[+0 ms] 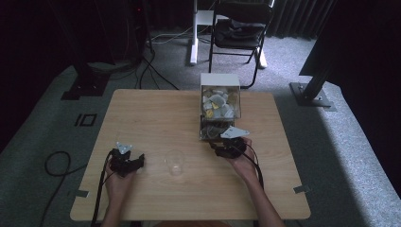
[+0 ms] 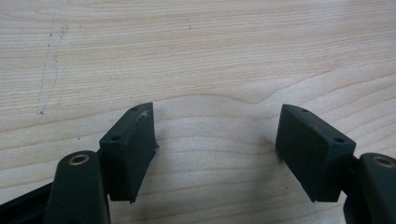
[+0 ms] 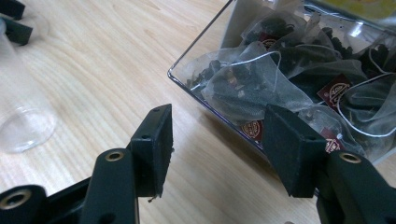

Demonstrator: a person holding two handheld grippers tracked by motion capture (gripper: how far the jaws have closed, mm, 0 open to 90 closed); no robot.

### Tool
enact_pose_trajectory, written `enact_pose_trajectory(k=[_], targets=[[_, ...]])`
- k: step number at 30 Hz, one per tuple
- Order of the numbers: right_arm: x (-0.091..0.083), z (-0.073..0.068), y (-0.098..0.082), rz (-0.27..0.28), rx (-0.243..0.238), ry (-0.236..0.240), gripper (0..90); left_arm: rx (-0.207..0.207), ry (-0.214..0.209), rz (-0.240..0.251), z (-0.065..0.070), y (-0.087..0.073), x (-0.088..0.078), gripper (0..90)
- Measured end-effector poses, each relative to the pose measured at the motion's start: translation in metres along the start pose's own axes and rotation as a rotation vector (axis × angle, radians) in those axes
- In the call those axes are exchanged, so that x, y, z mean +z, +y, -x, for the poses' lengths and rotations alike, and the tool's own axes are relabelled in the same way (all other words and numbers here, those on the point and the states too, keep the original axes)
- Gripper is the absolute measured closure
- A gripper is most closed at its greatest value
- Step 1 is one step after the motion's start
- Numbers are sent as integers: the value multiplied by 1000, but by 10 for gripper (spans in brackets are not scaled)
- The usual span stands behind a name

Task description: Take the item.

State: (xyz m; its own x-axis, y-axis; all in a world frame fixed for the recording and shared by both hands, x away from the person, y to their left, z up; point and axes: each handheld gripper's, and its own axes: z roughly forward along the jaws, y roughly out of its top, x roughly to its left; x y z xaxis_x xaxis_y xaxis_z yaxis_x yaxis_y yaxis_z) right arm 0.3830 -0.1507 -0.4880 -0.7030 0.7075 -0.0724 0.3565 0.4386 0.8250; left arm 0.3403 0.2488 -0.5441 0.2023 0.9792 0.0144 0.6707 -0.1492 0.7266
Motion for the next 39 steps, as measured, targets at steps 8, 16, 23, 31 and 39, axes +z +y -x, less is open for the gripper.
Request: enact_pose_trajectory(k=[8,16,23,31,39], targets=[[-8,-6,-5,-1,-15,10,447,0,0,0,0,0,0,298],[-12,-9,-6,20,-20,-25,441,0,0,0,0,0,0,298],[-8,-15,4,38,-38,-74,417,0,0,0,0,0,0,298],[3,-19,9,-12,-66,-141,538,0,0,0,0,0,0,297],[0,-15,7,10,-20,-118,677,0,0,0,0,0,0,298]])
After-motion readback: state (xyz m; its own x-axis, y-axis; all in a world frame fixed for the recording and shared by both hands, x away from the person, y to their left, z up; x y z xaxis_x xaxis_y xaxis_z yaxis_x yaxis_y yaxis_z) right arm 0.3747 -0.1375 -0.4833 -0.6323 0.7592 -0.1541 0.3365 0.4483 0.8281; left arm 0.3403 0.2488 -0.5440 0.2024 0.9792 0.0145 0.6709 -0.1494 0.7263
